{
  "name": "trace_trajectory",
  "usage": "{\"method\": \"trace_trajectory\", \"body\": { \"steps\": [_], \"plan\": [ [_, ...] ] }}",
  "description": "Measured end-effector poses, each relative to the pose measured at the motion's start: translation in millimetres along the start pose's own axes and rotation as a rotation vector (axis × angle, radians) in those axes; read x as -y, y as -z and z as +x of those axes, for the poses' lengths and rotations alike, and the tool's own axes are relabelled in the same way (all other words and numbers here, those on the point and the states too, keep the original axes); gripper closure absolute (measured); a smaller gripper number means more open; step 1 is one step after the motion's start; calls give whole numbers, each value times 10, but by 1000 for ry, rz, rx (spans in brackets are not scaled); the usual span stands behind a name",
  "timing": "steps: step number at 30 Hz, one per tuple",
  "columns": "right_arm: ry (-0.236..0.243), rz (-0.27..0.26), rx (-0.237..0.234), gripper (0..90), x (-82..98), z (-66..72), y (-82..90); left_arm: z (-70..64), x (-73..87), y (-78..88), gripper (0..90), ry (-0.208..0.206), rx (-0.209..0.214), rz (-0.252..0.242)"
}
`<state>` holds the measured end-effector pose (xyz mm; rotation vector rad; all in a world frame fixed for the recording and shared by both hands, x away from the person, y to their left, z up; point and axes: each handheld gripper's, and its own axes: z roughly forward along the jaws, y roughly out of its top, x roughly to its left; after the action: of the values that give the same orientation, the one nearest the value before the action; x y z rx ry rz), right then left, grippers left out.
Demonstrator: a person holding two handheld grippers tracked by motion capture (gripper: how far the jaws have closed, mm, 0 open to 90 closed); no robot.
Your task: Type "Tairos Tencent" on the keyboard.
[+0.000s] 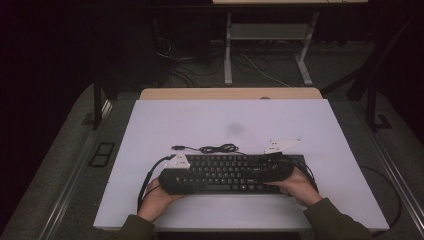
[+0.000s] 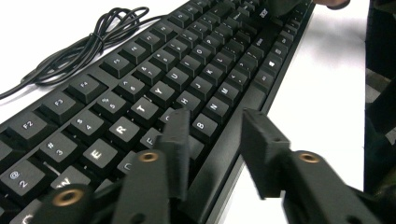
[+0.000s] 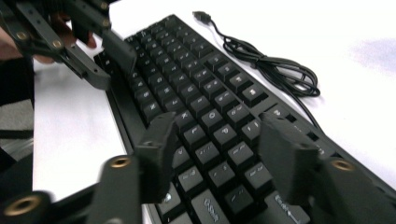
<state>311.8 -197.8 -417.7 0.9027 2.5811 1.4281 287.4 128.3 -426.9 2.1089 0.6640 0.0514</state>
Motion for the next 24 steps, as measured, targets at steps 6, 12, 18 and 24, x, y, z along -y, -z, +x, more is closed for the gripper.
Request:
{"method": "trace_trajectory", "body": {
  "steps": [6, 12, 18, 24],
  "plan": [
    [16, 15, -12, 646, 60, 23, 50, 14, -28, -19, 448, 13, -6, -16],
    [24, 23, -14, 770, 99, 20, 107, 47, -63, -6, 376, 20, -22, -36],
    [28, 43, -21, 880, 146, 10, 138, 56, -78, -18, 331, 22, -38, -42],
    [47, 75, -23, 893, 169, 9, 107, 61, -105, -32, 290, 21, -45, -60]
  ]
}}
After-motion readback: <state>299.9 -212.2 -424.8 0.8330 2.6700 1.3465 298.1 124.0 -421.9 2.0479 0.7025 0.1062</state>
